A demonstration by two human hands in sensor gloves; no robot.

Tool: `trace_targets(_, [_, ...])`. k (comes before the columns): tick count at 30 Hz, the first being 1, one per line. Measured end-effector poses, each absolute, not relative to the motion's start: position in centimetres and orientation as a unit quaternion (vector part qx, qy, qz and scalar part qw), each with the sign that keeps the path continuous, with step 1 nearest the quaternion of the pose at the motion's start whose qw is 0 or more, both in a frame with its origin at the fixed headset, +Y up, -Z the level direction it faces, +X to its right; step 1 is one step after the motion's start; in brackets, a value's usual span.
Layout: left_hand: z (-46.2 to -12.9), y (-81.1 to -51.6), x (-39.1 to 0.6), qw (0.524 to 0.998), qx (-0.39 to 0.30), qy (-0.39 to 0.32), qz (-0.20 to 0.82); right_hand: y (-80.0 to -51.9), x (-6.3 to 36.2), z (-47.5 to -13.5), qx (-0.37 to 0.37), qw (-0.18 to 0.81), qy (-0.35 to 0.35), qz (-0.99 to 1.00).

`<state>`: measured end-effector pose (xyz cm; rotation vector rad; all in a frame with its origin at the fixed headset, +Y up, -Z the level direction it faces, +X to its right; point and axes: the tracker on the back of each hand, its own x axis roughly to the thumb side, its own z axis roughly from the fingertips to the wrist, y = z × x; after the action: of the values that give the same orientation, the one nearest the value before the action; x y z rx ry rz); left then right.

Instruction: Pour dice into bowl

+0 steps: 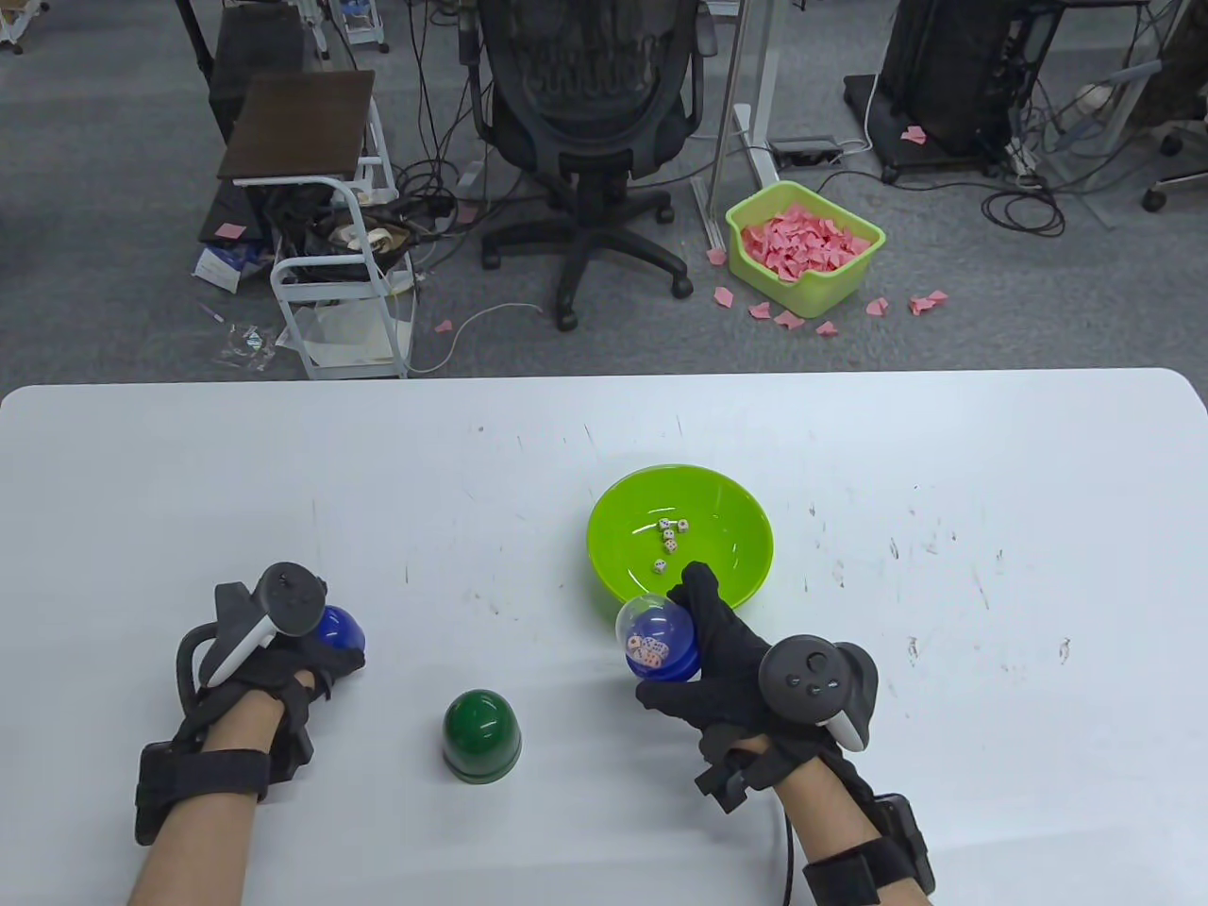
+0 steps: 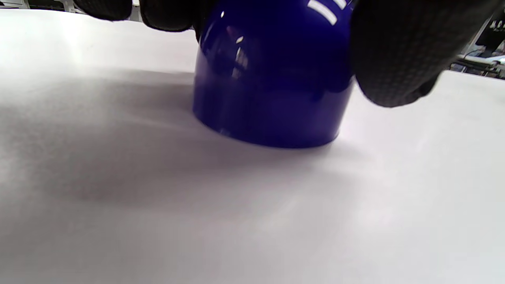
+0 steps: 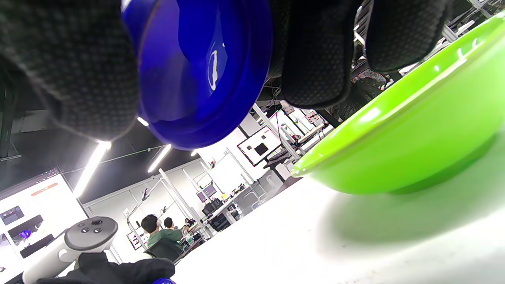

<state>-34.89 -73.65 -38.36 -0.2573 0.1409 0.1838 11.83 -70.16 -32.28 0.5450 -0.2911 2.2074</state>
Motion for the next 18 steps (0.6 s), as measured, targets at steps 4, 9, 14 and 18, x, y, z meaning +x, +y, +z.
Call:
trace_targets(4, [-38.3,-71.3,-33.6,0.985,-0.101,0.043,0.132,-70.2,11.8,-32.3,0.219,0.408,-0.116,0.879])
trace_targets(9, [-37.8,-68.3,-30.7,0.982,-0.072,-0.017,0.176,-70.3,11.6,-32.2,0.222,0.4,-0.115,0.882])
trace_targets(14, [-36.8,-65.9,-26.9,0.975,-0.053,-0.092,0.196,-70.3,11.2,-32.1,0.228,0.387,-0.113,0.886])
trace_targets(18, [-35.8,-64.7,-23.9,0.965,-0.039,-0.146,0.213,-70.4,10.8,-32.0,0.234,0.375,-0.111,0.89])
